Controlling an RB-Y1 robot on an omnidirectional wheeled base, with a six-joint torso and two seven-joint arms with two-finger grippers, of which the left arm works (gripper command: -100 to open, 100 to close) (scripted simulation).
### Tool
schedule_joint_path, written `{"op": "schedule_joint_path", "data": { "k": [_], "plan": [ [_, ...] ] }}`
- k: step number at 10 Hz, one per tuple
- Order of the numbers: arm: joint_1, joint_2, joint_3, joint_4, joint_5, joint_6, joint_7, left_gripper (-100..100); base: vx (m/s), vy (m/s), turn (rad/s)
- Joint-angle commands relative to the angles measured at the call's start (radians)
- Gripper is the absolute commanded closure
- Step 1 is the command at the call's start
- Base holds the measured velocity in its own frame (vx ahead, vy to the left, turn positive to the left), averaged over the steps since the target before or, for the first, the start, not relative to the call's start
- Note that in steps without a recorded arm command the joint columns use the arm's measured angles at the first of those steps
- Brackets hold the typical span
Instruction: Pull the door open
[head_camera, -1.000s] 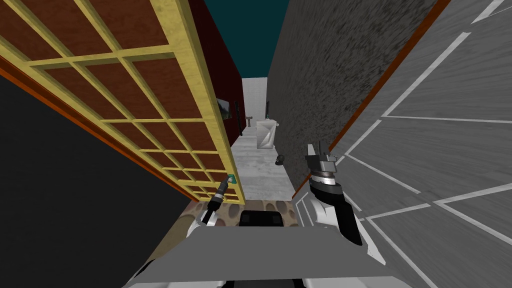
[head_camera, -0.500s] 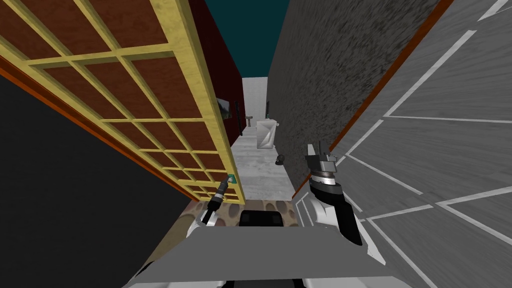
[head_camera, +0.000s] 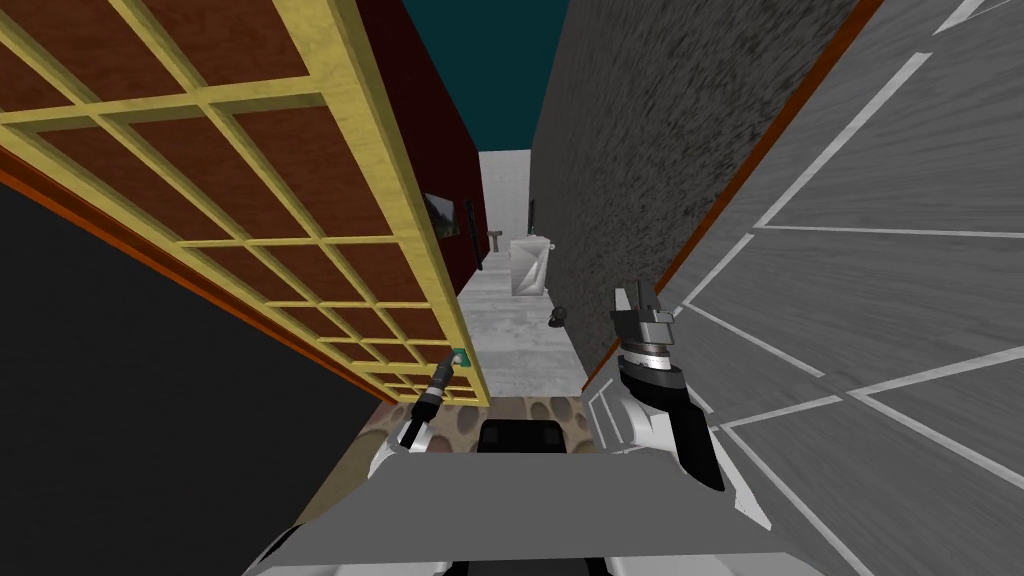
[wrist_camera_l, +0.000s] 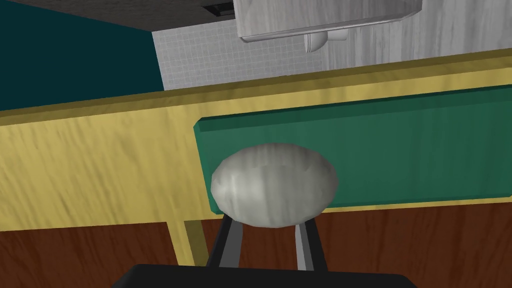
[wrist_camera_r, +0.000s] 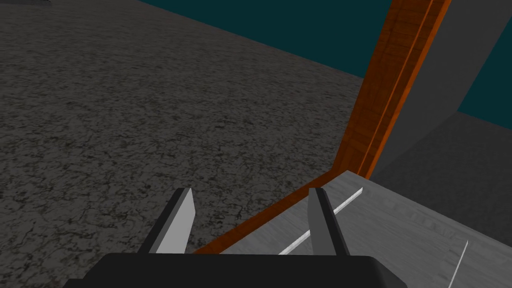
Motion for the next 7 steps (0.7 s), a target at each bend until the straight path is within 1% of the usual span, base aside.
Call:
{"op": "schedule_joint_path", "data": {
  "k": [1,4,5,7],
  "plan": [
    [-0.011,-0.014,-0.022,0.014,0.011,-0.014,0.046,100,-0.045,0.005,-0.076],
    [-0.019,-0.007,-0.043,0.028,0.051,-0.014,0.138,100,-0.053,0.004,-0.061],
    [-0.019,-0.007,-0.043,0.028,0.051,-0.014,0.150,100,-0.054,0.005,-0.058],
    [-0.025,-0.002,-0.060,0.039,0.083,-0.014,0.216,100,-0.049,0.000,-0.048]
  ]
}}
